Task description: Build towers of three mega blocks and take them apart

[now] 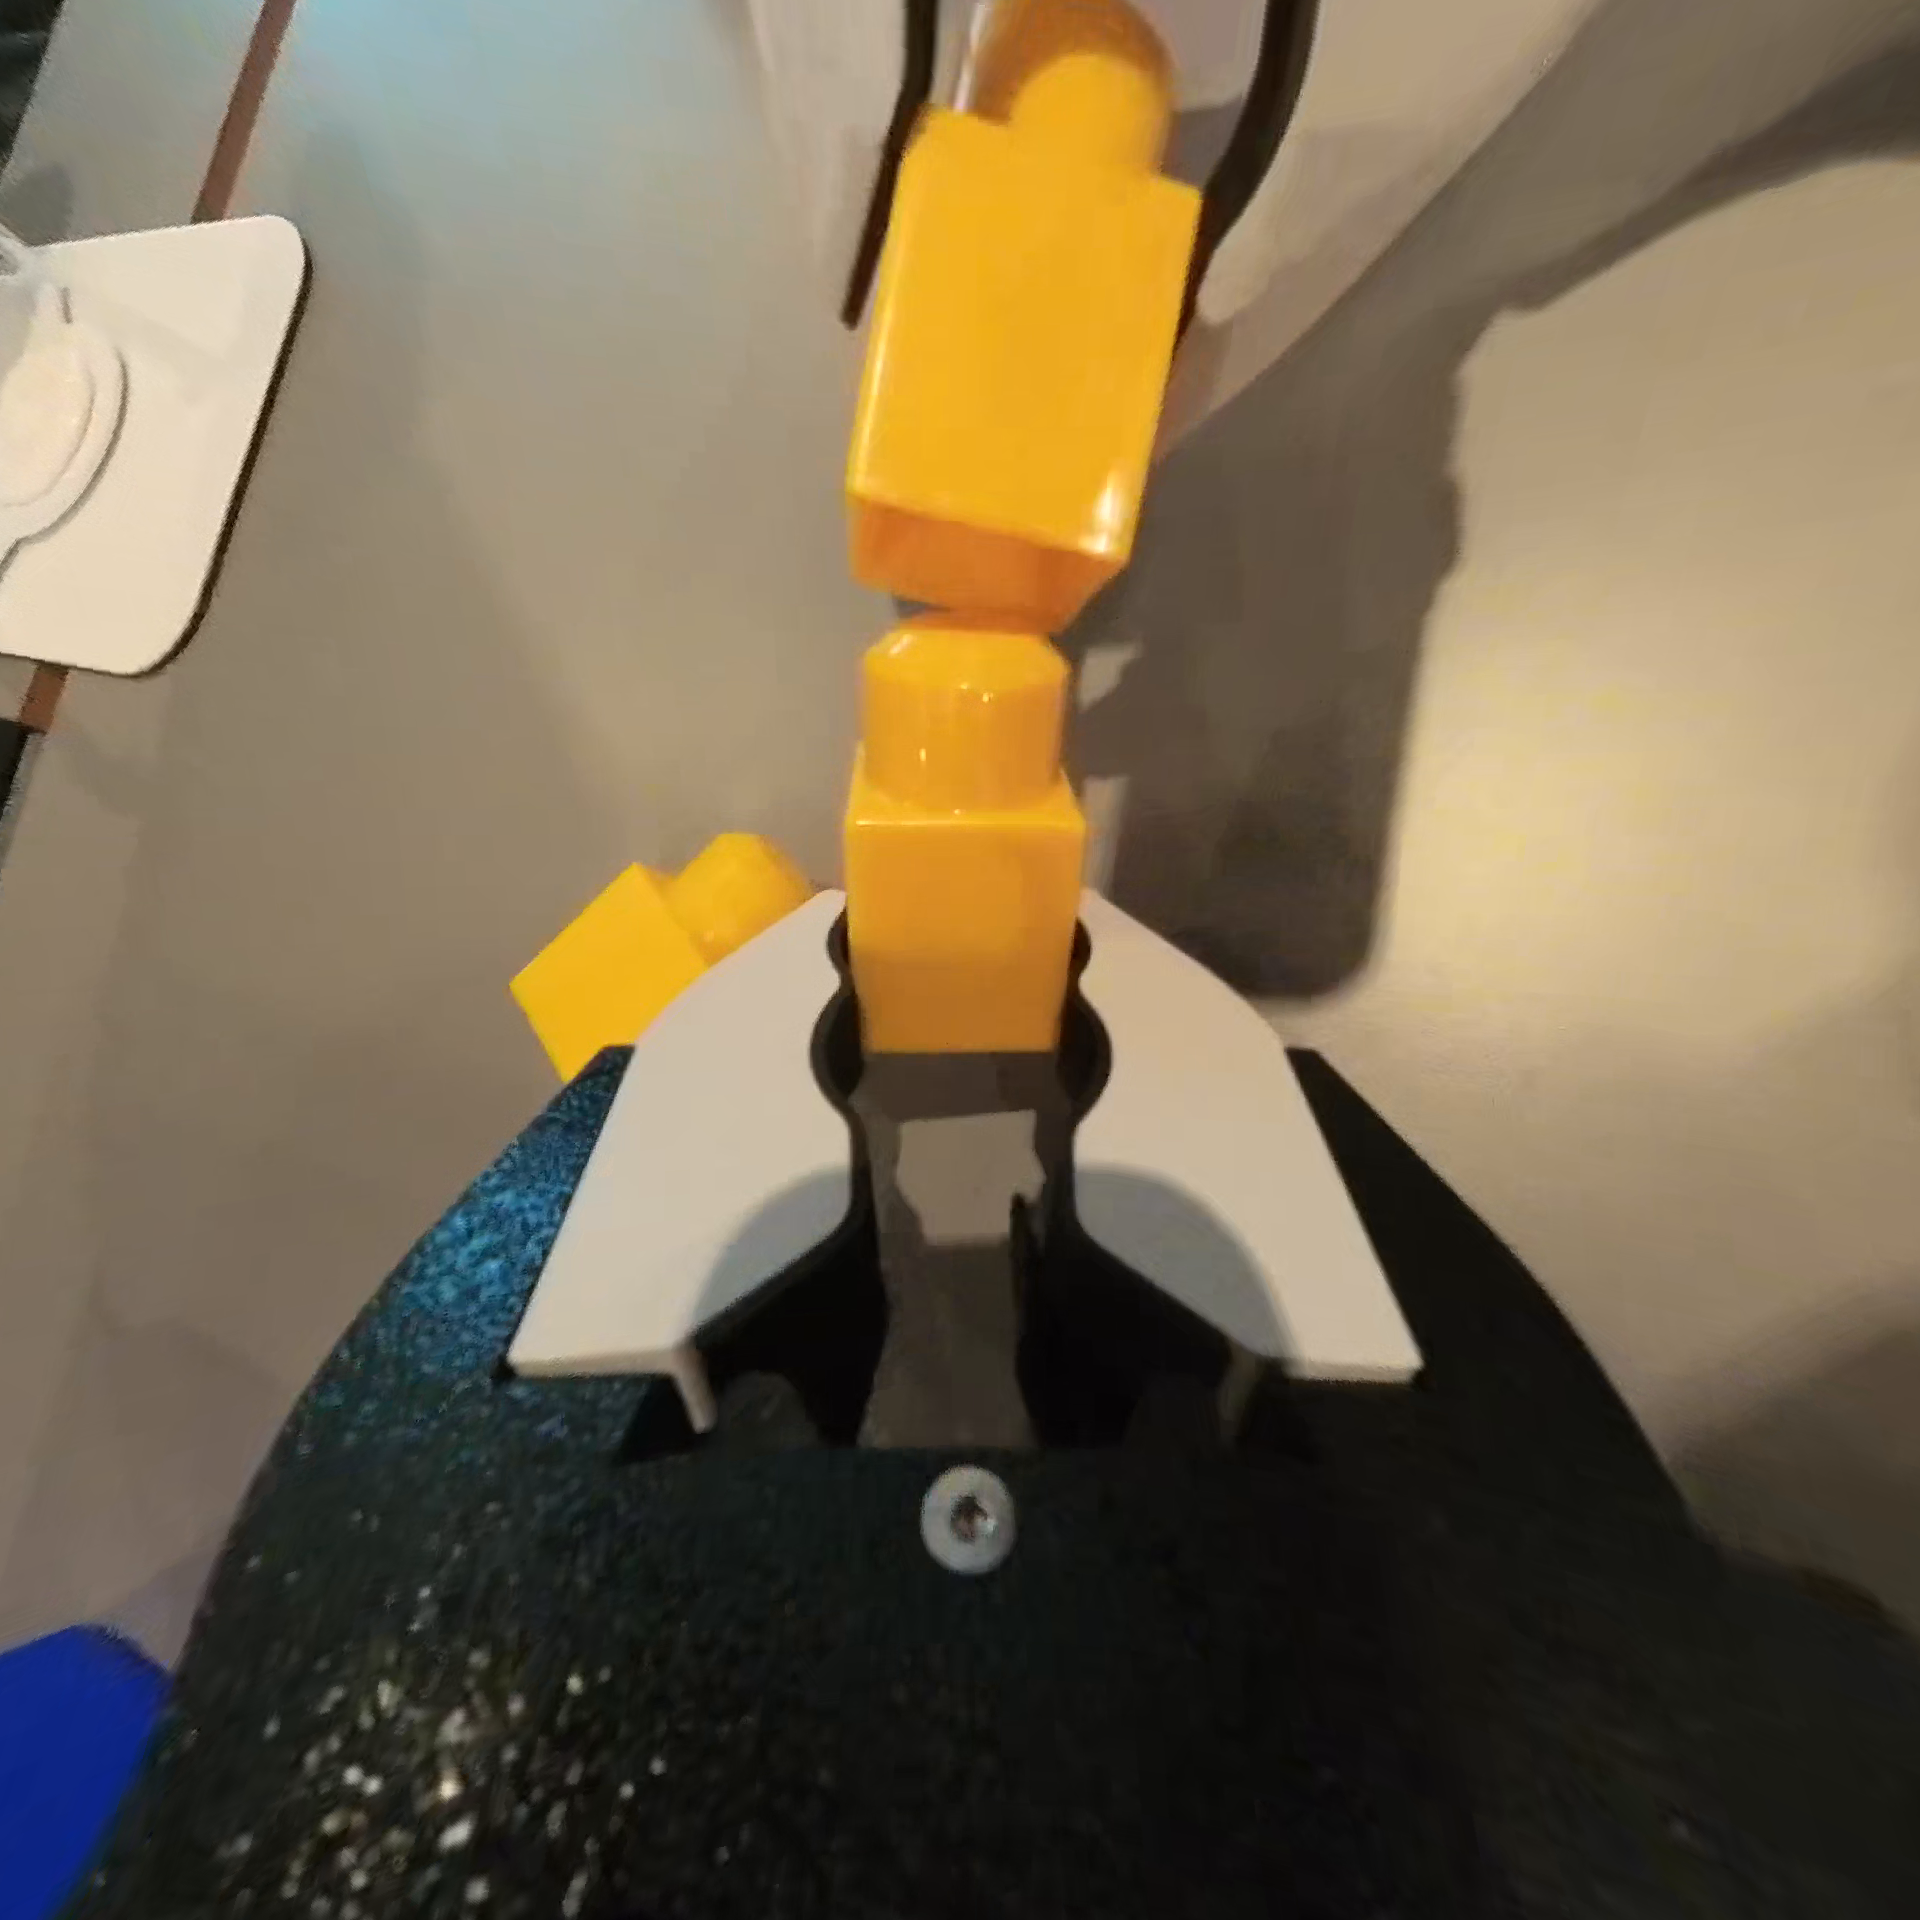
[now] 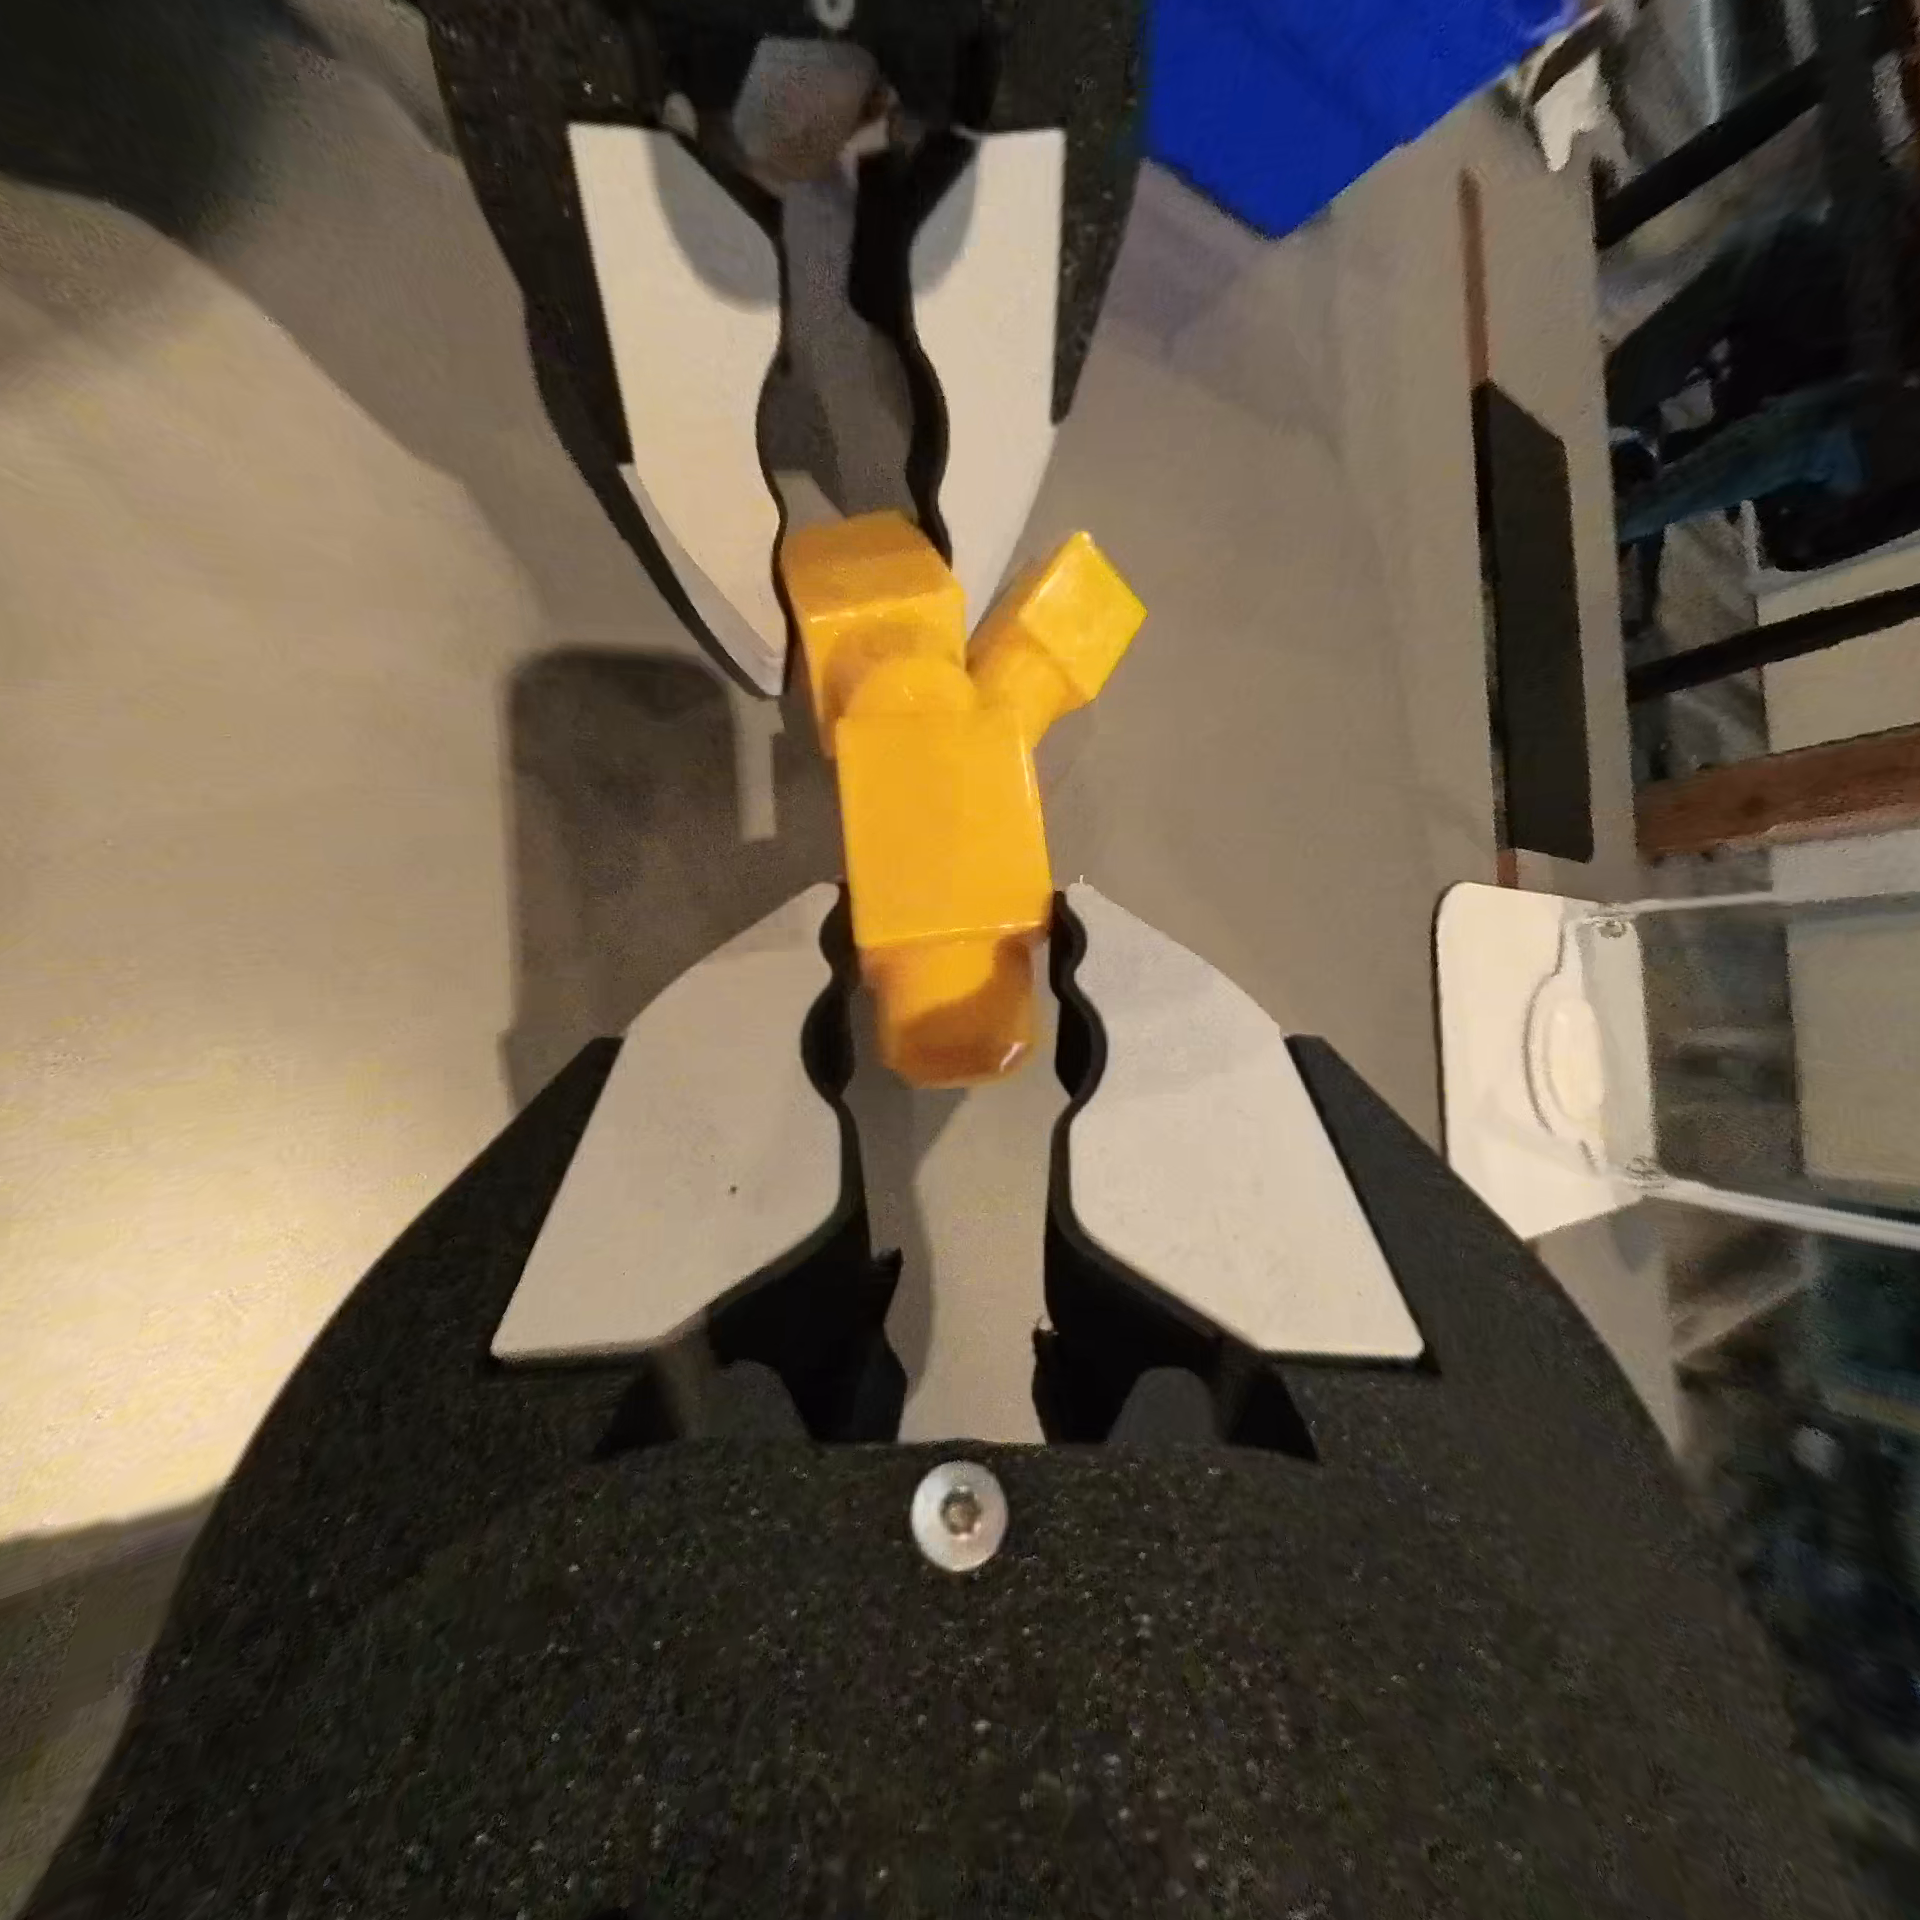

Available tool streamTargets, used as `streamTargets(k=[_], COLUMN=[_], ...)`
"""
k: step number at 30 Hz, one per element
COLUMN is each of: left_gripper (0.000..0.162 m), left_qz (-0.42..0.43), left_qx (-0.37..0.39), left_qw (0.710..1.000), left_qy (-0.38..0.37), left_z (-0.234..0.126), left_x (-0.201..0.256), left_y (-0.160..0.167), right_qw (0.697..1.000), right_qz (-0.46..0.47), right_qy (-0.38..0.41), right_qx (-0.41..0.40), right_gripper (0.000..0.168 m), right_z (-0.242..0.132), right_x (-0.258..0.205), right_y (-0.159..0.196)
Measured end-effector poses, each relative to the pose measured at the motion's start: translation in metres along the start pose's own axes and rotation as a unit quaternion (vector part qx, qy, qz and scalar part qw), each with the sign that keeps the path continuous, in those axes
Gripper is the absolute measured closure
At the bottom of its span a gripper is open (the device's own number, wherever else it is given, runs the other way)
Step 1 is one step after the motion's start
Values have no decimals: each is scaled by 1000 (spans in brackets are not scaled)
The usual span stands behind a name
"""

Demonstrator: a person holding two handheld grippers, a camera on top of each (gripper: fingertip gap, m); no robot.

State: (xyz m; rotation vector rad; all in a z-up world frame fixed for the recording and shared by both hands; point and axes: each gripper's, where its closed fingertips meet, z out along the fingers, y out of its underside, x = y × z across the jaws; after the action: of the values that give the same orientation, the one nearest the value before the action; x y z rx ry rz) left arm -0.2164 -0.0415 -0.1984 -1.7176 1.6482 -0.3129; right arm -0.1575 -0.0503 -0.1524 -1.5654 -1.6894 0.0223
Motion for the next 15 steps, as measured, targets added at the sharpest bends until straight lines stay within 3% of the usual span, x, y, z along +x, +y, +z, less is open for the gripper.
streamTargets(k=[1, 6, 15], left_gripper=[127, 127, 128], left_qz=[12, 54, 76], left_qx=[-8, -28, -60], left_qw=[1000, 998, 995], left_qy=[-2, -11, 0], left_z=[1, 3, 5], left_x=[1, 5, 9], left_y=[1, -2, -8], right_qw=[1000, 997, 998], right_qz=[-11, -30, 0], right_qy=[-3, -34, -57], right_qx=[-17, -58, -29], right_gripper=[133, 133, 133], right_z=[1, 3, 8], right_x=[-2, -10, -15], right_y=[1, 2, -3])
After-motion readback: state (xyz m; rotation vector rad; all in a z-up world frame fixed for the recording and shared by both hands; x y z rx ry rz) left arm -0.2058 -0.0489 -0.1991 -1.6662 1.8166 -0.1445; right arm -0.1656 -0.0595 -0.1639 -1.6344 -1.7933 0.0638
